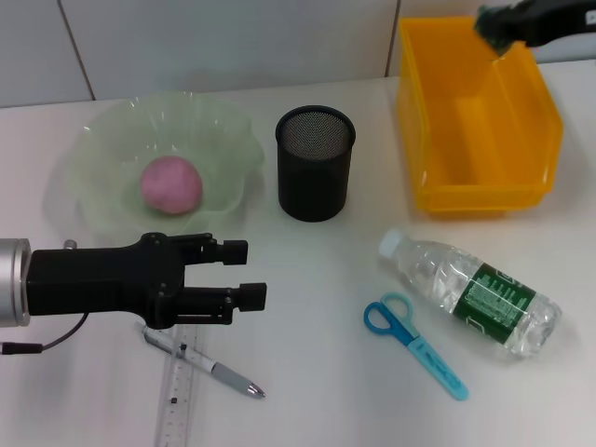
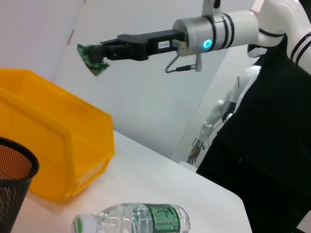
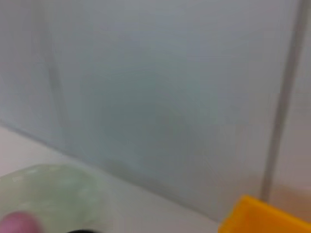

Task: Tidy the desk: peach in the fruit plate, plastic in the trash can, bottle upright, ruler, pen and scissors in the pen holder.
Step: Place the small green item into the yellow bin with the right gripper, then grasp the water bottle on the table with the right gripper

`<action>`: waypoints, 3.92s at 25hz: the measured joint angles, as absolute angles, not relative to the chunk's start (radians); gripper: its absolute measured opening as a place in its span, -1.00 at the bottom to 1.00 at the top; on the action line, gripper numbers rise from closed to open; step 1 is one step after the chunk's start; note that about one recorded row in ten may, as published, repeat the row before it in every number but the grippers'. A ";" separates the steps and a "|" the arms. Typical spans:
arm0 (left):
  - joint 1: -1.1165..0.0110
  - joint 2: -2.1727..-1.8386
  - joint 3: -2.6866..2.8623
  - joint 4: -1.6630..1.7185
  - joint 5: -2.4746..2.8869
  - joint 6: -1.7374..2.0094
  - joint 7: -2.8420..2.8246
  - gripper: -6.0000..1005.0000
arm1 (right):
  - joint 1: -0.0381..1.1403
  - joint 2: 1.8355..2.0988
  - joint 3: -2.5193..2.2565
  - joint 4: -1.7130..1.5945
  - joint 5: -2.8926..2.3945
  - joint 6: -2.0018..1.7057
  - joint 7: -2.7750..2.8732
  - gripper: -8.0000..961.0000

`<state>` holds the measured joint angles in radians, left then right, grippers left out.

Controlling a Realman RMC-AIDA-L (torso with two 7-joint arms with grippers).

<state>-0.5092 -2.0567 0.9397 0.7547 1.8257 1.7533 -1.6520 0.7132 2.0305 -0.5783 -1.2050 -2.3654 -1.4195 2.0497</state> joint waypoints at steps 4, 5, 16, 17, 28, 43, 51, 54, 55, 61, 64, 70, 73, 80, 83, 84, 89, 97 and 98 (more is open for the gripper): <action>-0.509 -2.058 0.939 0.755 1.825 1.753 -1.650 0.57 | 0.716 2.027 -0.579 -1.182 -2.442 -1.349 2.097 -0.68; -0.509 -2.058 0.939 0.755 1.825 1.753 -1.650 0.57 | 0.720 2.026 -0.584 -1.168 -2.461 -1.336 2.104 -0.68; -0.513 -2.059 0.939 0.755 1.825 1.753 -1.649 0.57 | 0.733 2.016 -0.666 -1.065 -2.535 -1.256 2.173 -0.68; -0.513 -2.059 0.939 0.755 1.825 1.753 -1.649 0.57 | 0.733 2.017 -0.666 -1.065 -2.535 -1.252 2.173 -0.67; -0.513 -2.057 0.939 0.755 1.825 1.757 -1.649 0.57 | 0.724 2.028 -0.666 -1.066 -2.527 -1.222 2.173 -0.07; -0.512 -2.057 0.939 0.755 1.825 1.764 -1.649 0.57 | 0.710 2.037 -0.665 -1.273 -2.461 -1.498 2.203 0.58; -0.515 -2.057 0.939 0.755 1.825 1.764 -1.649 0.57 | 0.701 2.036 -0.666 -1.499 -2.481 -1.832 2.302 0.58; -0.516 -2.057 0.939 0.756 1.823 1.764 -1.649 0.57 | 0.708 2.031 -0.666 -1.542 -2.520 -1.949 2.327 0.58; -0.517 -2.057 0.939 0.757 1.823 1.764 -1.649 0.57 | 0.711 2.030 -0.666 -1.549 -2.538 -1.985 2.329 0.58; -0.523 -2.057 0.939 0.758 1.823 1.764 -1.651 0.57 | 0.710 2.030 -0.692 -1.547 -2.628 -2.112 2.332 0.58; -0.523 -2.057 0.936 0.758 1.822 1.764 -1.652 0.57 | 0.699 2.031 -0.728 -1.537 -2.664 -2.139 2.332 0.58; -0.525 -2.056 0.932 0.760 1.822 1.764 -1.650 0.57 | 0.691 2.036 -0.794 -1.487 -2.728 -2.140 2.332 0.58; -0.525 -2.055 0.929 0.760 1.822 1.764 -1.650 0.57 | 0.702 2.037 -0.832 -1.442 -2.760 -2.118 2.332 0.58; -0.522 -2.056 0.928 0.758 1.822 1.767 -1.649 0.57 | 0.731 2.037 -0.905 -1.368 -2.812 -2.074 2.336 0.58; -0.521 -2.056 0.928 0.759 1.822 1.768 -1.649 0.57 | 0.738 2.038 -0.952 -1.330 -2.832 -2.046 2.341 0.58; -0.521 -2.056 0.928 0.759 1.822 1.768 -1.649 0.57 | 0.740 2.038 -0.970 -1.318 -2.836 -2.036 2.342 0.58; -0.519 -2.058 0.927 0.758 1.822 1.769 -1.649 0.57 | 0.756 2.045 -1.013 -1.271 -2.865 -1.995 2.346 0.58; -0.516 -2.059 0.926 0.756 1.822 1.769 -1.649 0.57 | 0.774 2.064 -1.063 -1.228 -2.880 -1.944 2.351 0.58; -0.515 -2.059 0.926 0.756 1.822 1.769 -1.648 0.57 | 0.775 2.068 -1.076 -1.216 -2.880 -1.933 2.352 0.58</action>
<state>-0.5154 -2.0586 0.9264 0.7561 1.8221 1.7687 -1.6483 0.7752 2.0677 -1.0761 -1.2162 -2.8800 -1.9328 2.3520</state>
